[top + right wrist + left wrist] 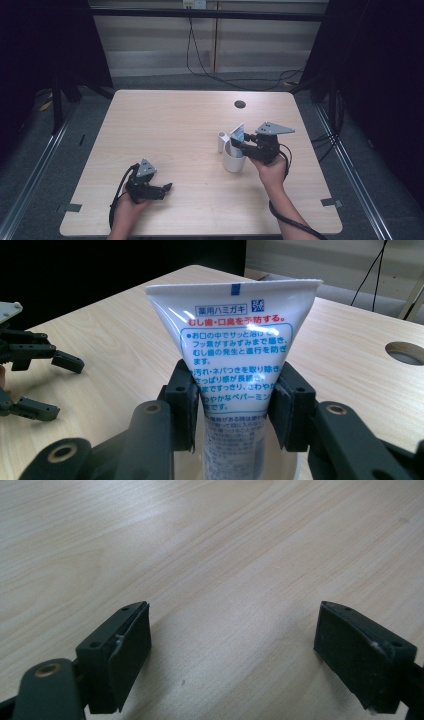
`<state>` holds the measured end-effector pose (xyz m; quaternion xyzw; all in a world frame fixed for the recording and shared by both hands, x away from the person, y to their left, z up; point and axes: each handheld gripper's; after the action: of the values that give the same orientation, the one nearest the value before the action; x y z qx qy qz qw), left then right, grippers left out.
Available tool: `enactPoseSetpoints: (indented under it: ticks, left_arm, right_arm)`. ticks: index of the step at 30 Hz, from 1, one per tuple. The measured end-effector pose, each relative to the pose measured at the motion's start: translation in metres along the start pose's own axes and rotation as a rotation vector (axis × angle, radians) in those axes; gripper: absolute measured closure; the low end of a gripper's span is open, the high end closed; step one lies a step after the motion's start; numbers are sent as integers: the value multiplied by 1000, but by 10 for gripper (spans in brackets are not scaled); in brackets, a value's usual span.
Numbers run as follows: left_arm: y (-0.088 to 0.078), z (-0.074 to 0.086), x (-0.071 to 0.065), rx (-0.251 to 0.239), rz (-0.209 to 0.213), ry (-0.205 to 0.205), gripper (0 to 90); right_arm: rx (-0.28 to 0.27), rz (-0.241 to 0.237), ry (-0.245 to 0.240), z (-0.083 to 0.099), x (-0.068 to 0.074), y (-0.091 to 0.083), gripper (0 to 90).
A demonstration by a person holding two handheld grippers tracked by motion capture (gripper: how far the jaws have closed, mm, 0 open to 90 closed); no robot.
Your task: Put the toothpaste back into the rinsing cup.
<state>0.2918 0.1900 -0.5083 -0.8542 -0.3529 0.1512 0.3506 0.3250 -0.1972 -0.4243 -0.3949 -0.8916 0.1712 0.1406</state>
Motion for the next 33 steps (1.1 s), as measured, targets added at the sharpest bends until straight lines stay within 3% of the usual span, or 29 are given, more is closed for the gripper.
enactPoseSetpoints:
  ticks: [33]
  left_arm:
    - [0,0,0,0,0,1,150]
  right_arm:
    - [32,-10,-25,7,2,5,559]
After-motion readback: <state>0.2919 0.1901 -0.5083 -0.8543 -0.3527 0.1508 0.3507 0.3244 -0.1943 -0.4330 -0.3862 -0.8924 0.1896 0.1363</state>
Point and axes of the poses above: each handheld gripper's, and its own axes: y roughly forward along the jaws, z roughly out of its underside, x roughly to its left, and after that the axes turned 1 degree about x, right-handed
